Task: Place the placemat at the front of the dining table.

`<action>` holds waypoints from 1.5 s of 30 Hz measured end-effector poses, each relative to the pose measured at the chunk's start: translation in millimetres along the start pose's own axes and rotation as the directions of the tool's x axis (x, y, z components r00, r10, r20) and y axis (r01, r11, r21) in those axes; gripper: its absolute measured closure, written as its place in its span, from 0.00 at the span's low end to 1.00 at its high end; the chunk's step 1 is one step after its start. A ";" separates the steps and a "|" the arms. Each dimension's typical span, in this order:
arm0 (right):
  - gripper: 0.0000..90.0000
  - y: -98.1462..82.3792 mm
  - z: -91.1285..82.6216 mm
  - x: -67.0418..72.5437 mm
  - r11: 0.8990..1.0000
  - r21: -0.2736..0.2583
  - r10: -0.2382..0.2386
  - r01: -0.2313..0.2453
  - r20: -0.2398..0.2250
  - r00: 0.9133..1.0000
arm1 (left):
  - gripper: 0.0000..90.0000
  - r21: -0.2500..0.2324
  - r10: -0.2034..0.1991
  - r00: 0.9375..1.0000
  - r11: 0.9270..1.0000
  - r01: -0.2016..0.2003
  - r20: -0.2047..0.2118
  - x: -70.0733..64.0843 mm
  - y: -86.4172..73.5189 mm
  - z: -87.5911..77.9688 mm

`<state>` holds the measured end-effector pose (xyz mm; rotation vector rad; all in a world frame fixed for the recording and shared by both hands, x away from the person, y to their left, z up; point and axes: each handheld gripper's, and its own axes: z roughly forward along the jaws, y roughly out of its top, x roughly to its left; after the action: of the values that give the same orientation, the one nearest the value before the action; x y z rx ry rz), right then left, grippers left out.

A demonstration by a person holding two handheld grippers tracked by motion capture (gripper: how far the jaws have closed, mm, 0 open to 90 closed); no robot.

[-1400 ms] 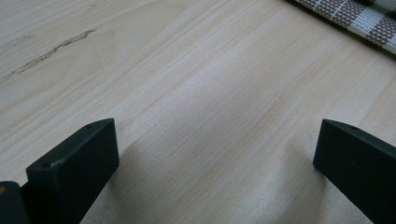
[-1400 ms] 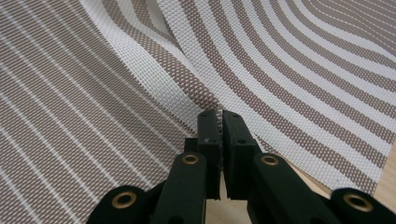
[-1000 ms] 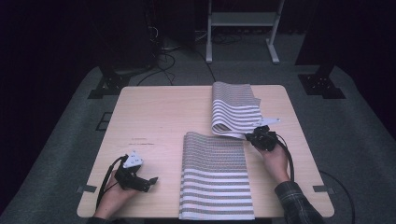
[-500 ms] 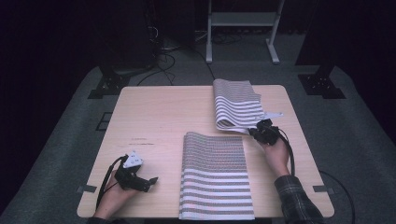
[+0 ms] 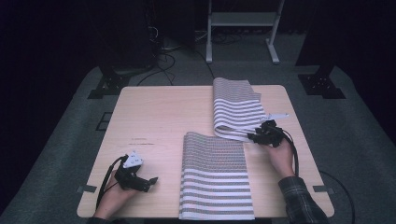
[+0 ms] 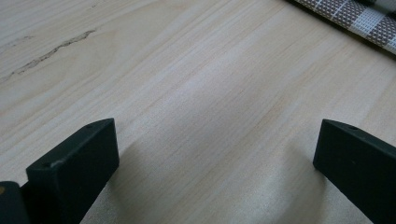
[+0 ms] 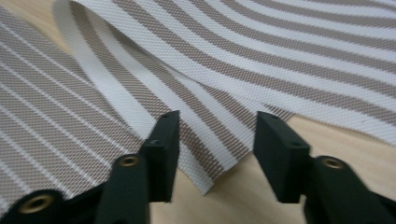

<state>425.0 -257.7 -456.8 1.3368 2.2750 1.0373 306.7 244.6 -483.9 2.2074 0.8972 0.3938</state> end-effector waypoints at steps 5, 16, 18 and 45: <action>0.31 -5.2 -7.6 10.9 1.000 0.014 -0.004 0.004 -0.038 0.999 | 0.00 0.000 0.001 1.000 1.000 -0.001 0.000 -0.1 0.0 0.0; 0.10 -13.5 -17.1 35.0 0.999 -0.014 -0.031 0.031 -0.013 0.999 | 0.00 0.003 0.005 1.000 1.000 -0.005 0.002 -0.1 0.1 -0.2; 0.10 -16.4 -19.5 39.7 0.999 -0.008 -0.038 0.037 -0.017 0.999 | 0.00 0.003 0.005 1.000 1.000 -0.005 0.002 -0.1 0.1 -0.2; 0.09 -23.8 27.8 133.3 0.959 0.006 -0.277 0.283 -0.186 0.943 | 0.00 0.002 0.007 1.000 1.000 -0.007 0.002 0.1 0.1 -0.2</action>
<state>356.9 -139.8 -480.4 0.9224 2.5329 1.0649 306.8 244.7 -483.7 2.2135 0.8891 0.3937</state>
